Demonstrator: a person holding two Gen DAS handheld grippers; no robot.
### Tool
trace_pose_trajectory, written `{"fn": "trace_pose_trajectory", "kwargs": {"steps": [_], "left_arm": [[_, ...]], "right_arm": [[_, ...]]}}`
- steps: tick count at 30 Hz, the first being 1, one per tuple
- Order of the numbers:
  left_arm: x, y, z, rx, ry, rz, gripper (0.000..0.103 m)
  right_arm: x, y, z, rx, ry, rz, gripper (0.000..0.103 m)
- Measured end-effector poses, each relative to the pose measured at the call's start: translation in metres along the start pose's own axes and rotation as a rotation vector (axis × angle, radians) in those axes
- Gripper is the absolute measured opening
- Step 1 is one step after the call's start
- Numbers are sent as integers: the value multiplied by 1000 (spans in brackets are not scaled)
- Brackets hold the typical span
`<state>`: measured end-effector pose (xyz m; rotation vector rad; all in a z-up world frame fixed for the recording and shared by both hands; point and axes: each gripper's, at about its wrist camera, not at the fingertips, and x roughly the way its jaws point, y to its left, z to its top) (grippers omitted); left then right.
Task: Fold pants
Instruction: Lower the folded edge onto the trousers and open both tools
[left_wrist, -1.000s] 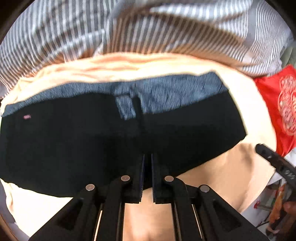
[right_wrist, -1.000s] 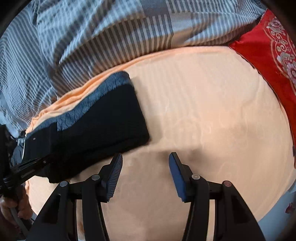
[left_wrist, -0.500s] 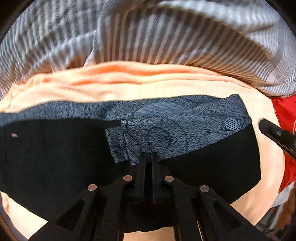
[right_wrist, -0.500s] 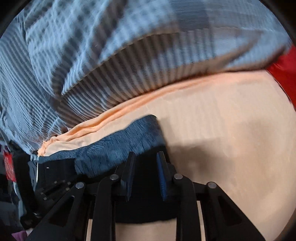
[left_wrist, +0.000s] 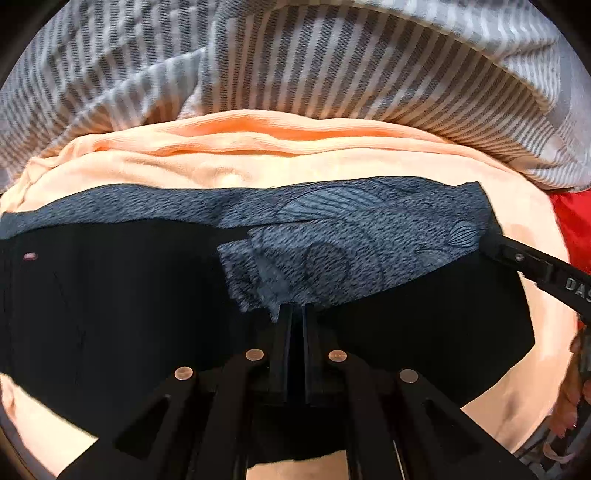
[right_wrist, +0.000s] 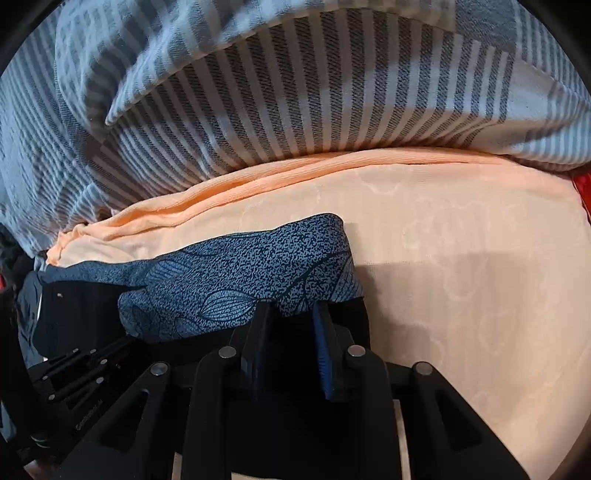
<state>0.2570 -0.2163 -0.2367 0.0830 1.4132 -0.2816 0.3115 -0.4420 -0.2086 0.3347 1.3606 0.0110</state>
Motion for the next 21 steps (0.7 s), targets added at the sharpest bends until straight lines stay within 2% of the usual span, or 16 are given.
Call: {"fn": "trace_pose_trajectory", "kwargs": {"steps": [1,2,8,14,21], "left_arm": [[-3,0,-3,-6,1,48,6],[-8,6,-5,-11,2,60,6],[-37,33,-31,-92,1,87,6],[-57,68,-72,-205,19,72,6],[-67,95,-103,-251,31,40,6]], "right_arm": [[-1,0,-1,-4,6,7,29],[-2,-1,-2,-8,10,17,34],[-17,2,-20,-54,21,20,49],[-31,14,-49,-90,10,-17,53],[-39,46,-83,-137,33,-18,56]]}}
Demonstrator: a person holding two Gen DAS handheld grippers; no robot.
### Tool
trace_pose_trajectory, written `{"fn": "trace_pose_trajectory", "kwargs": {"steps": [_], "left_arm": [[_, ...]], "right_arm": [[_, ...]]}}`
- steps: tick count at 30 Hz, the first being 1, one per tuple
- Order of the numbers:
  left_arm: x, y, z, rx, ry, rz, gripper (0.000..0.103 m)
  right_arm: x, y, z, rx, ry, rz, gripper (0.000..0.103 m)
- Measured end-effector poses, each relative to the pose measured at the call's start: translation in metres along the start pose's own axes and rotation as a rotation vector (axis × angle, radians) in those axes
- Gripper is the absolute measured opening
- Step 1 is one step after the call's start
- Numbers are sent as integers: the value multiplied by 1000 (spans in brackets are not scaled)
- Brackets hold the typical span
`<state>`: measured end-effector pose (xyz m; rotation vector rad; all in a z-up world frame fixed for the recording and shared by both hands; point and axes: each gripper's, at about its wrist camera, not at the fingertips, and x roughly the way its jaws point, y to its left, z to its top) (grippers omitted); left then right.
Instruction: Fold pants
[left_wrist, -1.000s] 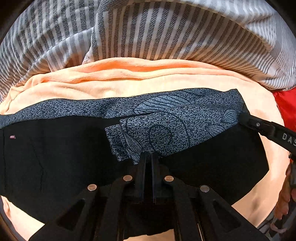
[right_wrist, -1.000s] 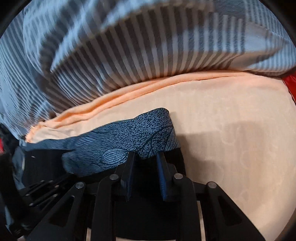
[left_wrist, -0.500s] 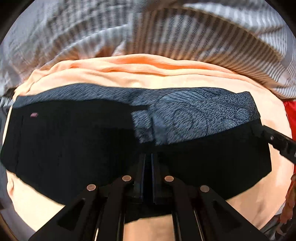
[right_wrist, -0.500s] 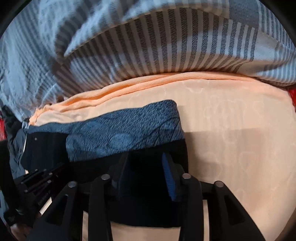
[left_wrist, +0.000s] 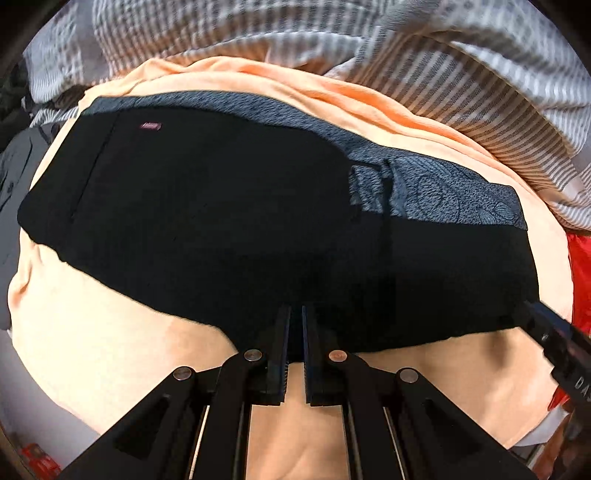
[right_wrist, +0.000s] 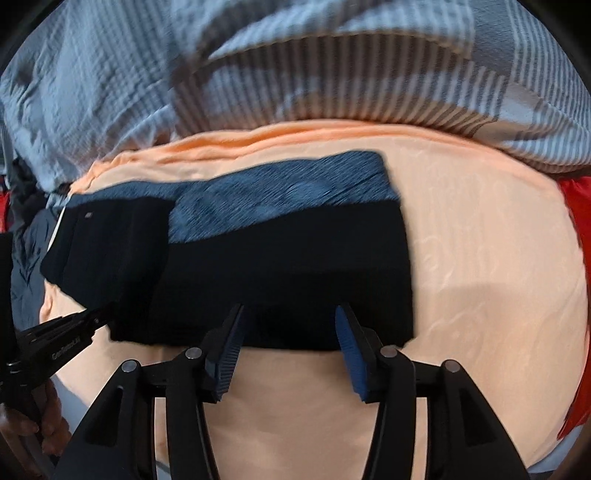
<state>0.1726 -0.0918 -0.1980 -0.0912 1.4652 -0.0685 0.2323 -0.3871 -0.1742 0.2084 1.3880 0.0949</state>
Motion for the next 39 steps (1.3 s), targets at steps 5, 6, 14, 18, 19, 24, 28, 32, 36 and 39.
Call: {"fn": "trace_pose_trajectory", "kwargs": {"steps": [5,6,14,18,19,24,28,32,36,39], "left_arm": [[-3,23,1,-24,8,-23,6],[-2,24,4,-29,8,-23,6],[0,69,9,-99,13,-66,6],[1,88,11,-141,-17,-58,6],[1,91,12,-151,-25,-63,6],[-3,120,11,-238,-74,-167,6],[-3,140,13,-289,-71,-232,40],[-13,155,13,-343,-142,-210,101],[-13,169,14,-358,-147,-186,101],[-11,182,15,-391,-159,-165,101]], "right_arm": [[8,35,-6,-24,32,12,57],[10,44,-6,-30,38,15,57],[23,102,-3,-88,66,31,57],[29,124,-1,-106,84,38,57],[30,128,-1,-113,85,36,57],[34,147,1,-144,96,41,57],[37,160,0,-158,105,52,57],[38,169,0,-169,111,62,57],[42,175,0,-178,120,63,57],[42,178,1,-184,122,64,57]]}}
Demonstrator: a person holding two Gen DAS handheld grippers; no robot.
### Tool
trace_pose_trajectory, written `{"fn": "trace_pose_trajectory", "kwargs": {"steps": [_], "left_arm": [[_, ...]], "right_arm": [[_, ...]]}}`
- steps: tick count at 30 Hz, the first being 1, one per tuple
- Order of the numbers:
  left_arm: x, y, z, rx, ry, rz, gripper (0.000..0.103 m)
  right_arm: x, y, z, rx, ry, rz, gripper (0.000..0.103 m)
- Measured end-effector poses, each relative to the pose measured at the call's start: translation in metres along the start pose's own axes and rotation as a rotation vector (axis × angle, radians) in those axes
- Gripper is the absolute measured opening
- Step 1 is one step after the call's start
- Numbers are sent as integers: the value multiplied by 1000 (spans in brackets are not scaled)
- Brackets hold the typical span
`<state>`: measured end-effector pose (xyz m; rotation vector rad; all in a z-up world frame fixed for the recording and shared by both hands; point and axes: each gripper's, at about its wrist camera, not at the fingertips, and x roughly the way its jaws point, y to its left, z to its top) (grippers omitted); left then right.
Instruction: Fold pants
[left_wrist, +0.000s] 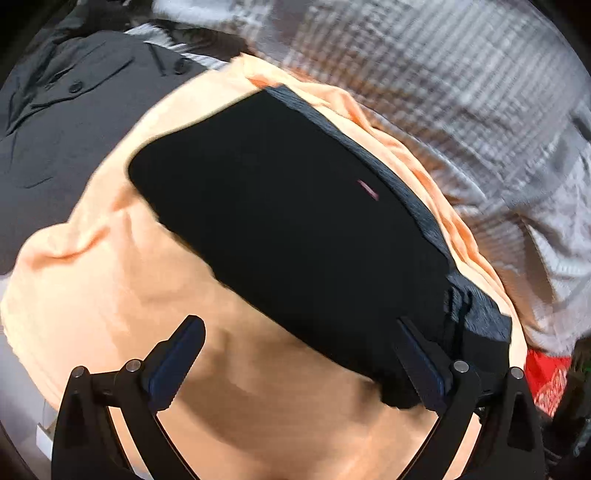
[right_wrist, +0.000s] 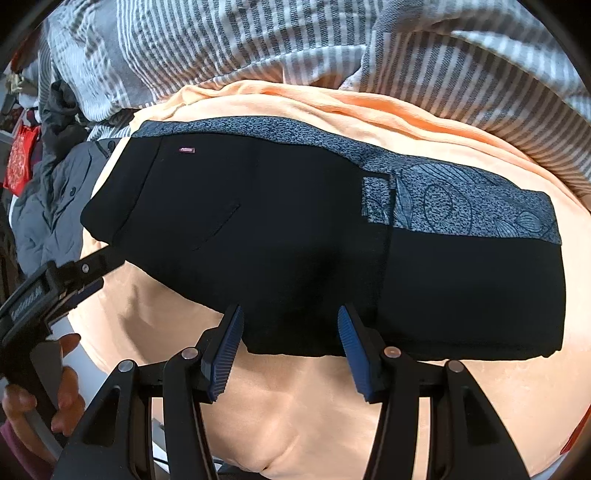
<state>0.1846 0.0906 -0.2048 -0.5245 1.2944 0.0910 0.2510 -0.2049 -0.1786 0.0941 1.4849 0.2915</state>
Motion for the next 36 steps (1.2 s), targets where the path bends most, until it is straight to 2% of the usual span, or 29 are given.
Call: {"fn": "trace_pose_trajectory", "kwargs": {"steps": [1,3,4,7,14,18,25,30,32,33,34,35,36], "left_arm": [[-1,6,3,-20,-11,2,101],[-2,20,11,-71,-27,-51,101],[-4,29,17,-113,-55,-88,101],[-6,44,25,-170,-123,-124,101],[24,56,33,-196,-72,-243,101],[34,60,38,-232,-72,-309,101],[47,67,39,-278,-57,-350,101],[50,55,44,-289,-54,-275,99],[47,52,44,-305,-60,-197,74],[46,52,43,-307,-60,-165,65],[45,53,43,-306,-60,-118,47],[44,53,42,-300,-58,-96,38],[43,54,42,-284,-54,-86,35]], "right_arm": [[0,1,1,-2,0,1,57],[0,2,2,-8,-1,0,57],[0,3,3,-11,0,-1,57],[2,4,7,-13,3,-2,57],[7,12,11,-28,13,0,57],[11,16,12,-41,18,4,57],[15,25,15,-54,16,17,57],[11,28,16,-58,11,24,57],[8,30,18,-56,6,33,57],[6,31,19,-54,2,42,57],[4,30,20,-53,-1,47,57],[3,30,20,-53,-4,51,57],[1,30,22,-53,-5,59,57]]}}
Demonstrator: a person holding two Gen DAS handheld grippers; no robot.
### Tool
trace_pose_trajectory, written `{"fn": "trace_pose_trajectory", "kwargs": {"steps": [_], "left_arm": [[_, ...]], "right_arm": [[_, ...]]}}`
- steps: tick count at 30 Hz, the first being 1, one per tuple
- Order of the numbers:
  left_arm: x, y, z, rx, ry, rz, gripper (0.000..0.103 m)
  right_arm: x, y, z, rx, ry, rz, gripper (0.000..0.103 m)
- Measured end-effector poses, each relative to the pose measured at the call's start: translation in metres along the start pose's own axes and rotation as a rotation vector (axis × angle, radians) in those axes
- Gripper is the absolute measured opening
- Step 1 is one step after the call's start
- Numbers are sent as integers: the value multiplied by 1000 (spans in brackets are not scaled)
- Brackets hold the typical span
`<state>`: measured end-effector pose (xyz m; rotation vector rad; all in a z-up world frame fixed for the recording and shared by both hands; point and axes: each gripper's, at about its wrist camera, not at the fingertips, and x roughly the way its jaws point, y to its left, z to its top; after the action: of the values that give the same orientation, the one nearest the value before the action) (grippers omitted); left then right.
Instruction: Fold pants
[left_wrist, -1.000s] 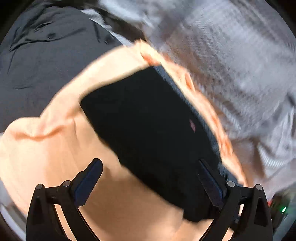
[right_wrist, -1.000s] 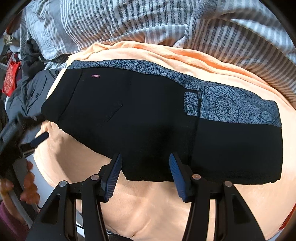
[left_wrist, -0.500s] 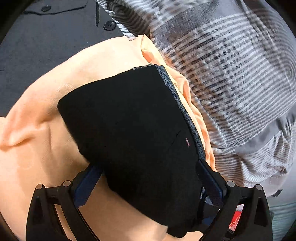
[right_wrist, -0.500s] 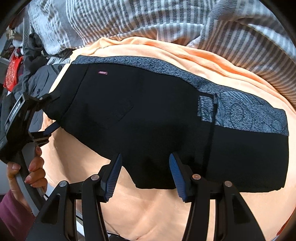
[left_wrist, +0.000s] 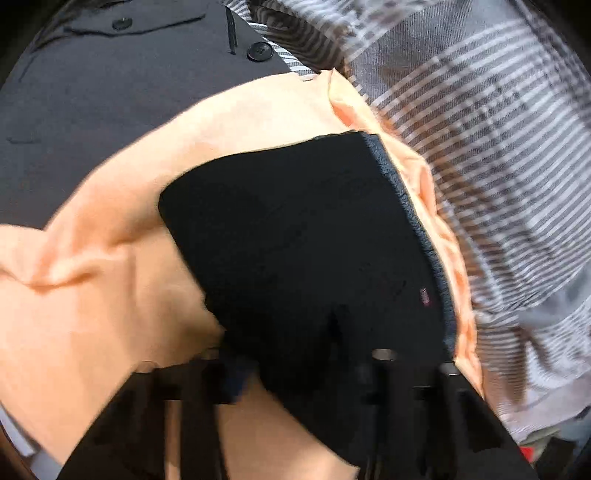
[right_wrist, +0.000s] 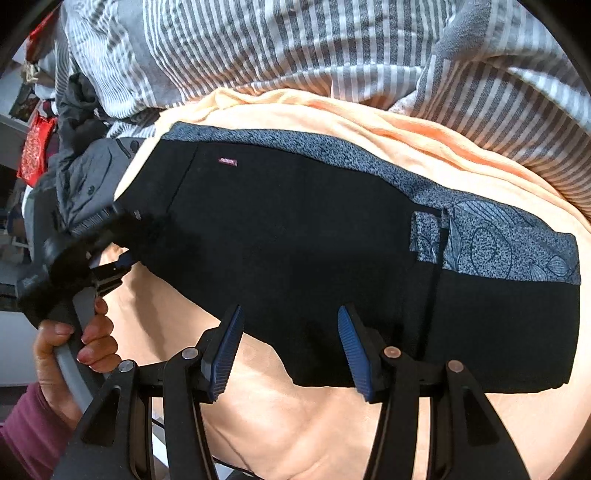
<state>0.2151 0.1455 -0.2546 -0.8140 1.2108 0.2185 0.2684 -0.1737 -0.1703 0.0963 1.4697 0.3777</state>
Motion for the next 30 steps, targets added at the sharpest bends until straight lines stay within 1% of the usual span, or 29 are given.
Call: {"fn": "trace_pose_trajectory", "kwargs": {"steps": [1,2,3,5,8,12,13,14,15,17,20,25,28,30], "left_arm": [[-5,-5,-2,41,-17,15,29],[-8,-12,-3,90,-28,40,26],[-12,-24,-7,168,-51,81,25],[-19,-45,-16,290,-97,149,24],[-27,-69,-34,439,-164,241,24],[-32,-91,-54,608,-233,321,24],[-33,-93,-56,634,-241,332,24],[-32,-97,-60,677,-254,350,24],[-32,-101,-62,702,-261,361,24],[-31,-104,-65,735,-269,378,24],[-31,-105,-68,775,-279,397,24],[-30,-112,-75,836,-295,408,24],[-31,-114,-77,864,-301,410,24],[-31,-115,-78,877,-302,412,24]], "right_arm": [[-1,0,1,0,-1,4,57],[-4,-1,2,-1,-4,8,57],[-6,-1,4,-2,-8,10,57],[-12,-3,10,-7,-16,20,57],[-23,-3,29,-12,-24,55,57],[-43,6,70,-36,-35,147,58],[-46,11,81,-42,-24,168,65],[-45,18,92,-52,-1,196,77],[-42,28,104,-66,30,229,81],[-37,49,122,-98,74,259,82],[-22,92,145,-191,161,277,84],[16,156,162,-337,291,249,87],[40,180,167,-376,371,236,88],[59,192,168,-403,428,205,88]]}}
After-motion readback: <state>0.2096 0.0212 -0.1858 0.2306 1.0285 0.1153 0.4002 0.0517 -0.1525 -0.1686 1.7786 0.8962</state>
